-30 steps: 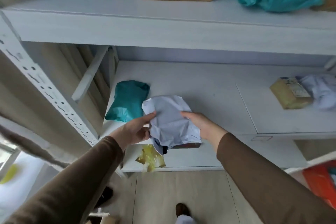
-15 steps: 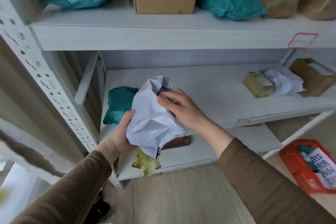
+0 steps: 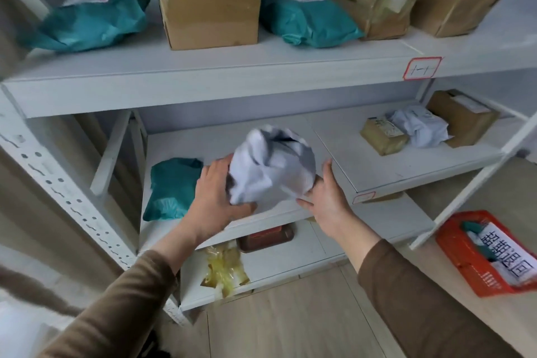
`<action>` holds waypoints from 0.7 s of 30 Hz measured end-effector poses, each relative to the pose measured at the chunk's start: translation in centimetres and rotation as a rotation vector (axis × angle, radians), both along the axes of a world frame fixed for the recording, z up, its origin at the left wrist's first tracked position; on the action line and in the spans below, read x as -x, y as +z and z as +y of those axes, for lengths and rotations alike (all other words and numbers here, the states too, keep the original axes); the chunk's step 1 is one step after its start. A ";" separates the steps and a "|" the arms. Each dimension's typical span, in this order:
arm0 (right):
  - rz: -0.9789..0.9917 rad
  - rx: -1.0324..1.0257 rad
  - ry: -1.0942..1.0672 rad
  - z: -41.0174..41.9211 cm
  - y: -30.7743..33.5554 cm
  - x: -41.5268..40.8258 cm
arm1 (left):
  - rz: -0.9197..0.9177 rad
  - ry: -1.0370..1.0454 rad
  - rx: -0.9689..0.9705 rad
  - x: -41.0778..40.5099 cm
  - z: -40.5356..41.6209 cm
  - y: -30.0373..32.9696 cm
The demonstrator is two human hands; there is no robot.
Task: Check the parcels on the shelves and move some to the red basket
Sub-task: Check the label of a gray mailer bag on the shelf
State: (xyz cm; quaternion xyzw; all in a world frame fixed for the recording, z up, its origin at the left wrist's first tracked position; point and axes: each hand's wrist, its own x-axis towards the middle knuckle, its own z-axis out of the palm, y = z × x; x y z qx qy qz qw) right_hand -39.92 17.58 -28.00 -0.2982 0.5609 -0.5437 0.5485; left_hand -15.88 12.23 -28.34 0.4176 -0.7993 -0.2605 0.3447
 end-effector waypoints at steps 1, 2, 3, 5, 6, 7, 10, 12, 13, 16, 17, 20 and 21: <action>-0.040 -0.015 -0.008 0.1 -0.2 0.3 | -0.142 0.051 0.209 0.8 0.4 0.3; -0.062 -0.021 -0.022 0.3 -0.2 0.6 | -0.239 0.067 0.384 1.4 0.8 0.5; -0.074 -0.027 -0.026 0.6 -0.2 0.8 | -0.289 0.061 0.521 2.0 1.1 0.5; -0.165 -0.017 0.005 1.2 -0.2 1.4 | -0.284 0.053 0.723 2.5 1.4 0.1; -0.226 -0.006 0.033 1.5 -0.2 1.9 | -0.259 0.058 0.796 2.6 1.4 -0.3; -0.304 0.004 0.068 1.9 -0.2 2.4 | -0.229 0.063 0.852 2.5 1.1 -0.7; -0.411 0.001 0.130 3.0 0.1 3.2 | -0.186 0.076 0.965 2.1 0.7 -2.3; -0.353 0.006 0.155 3.4 0.2 3.3 | -0.186 0.063 1.010 2.1 0.6 -2.9; -0.316 0.002 0.194 3.4 0.0 3.4 | -0.186 0.054 1.017 2.0 0.4 -3.2; -0.247 -0.028 0.267 3.2 -0.4 3.3 | -0.206 0.020 0.968 2.1 0.0 -3.9; -0.237 -0.027 0.252 2.8 -0.8 3.3 | -0.231 0.009 0.929 2.1 -0.1 -4.1; -0.253 -0.045 0.148 0.8 -3.0 3.0 | -0.371 0.107 0.696 2.4 -0.4 -5.2; -0.267 -0.048 0.112 -0.1 -3.7 2.9 | -0.366 0.181 0.509 2.6 -0.4 -5.6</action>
